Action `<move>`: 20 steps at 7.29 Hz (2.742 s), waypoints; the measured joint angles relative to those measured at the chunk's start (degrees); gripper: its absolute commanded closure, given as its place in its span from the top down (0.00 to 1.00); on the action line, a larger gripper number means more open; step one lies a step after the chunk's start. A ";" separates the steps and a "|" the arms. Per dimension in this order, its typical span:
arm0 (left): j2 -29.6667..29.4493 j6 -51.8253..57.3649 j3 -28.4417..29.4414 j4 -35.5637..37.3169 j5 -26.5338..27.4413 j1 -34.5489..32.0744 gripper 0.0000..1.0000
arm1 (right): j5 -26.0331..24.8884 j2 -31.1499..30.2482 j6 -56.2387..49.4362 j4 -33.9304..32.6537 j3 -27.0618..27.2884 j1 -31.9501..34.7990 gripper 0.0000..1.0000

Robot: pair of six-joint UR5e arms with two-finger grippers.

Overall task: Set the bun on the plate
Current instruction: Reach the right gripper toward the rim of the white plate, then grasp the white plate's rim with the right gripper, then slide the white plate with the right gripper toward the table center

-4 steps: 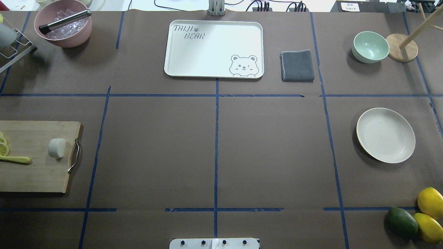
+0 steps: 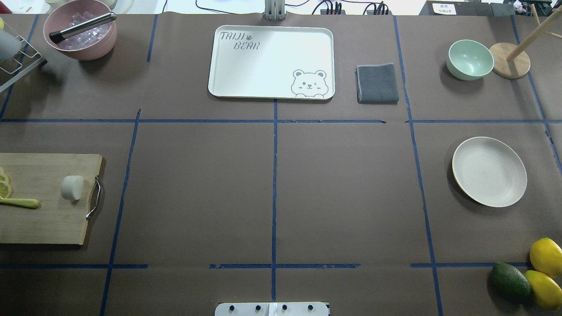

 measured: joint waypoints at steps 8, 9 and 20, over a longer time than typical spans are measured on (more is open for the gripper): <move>-0.09 -0.03 -0.06 -0.07 -0.09 0.05 1.00 | -2.56 -3.07 33.84 43.44 -14.10 -19.42 0.42; -0.03 -0.03 -0.05 -0.08 -0.15 0.05 1.00 | -2.60 -3.88 33.87 44.05 -14.14 -19.91 0.03; 0.10 0.06 -0.19 -0.18 -0.37 0.05 1.00 | 1.36 14.26 40.98 44.27 -13.27 -24.23 0.00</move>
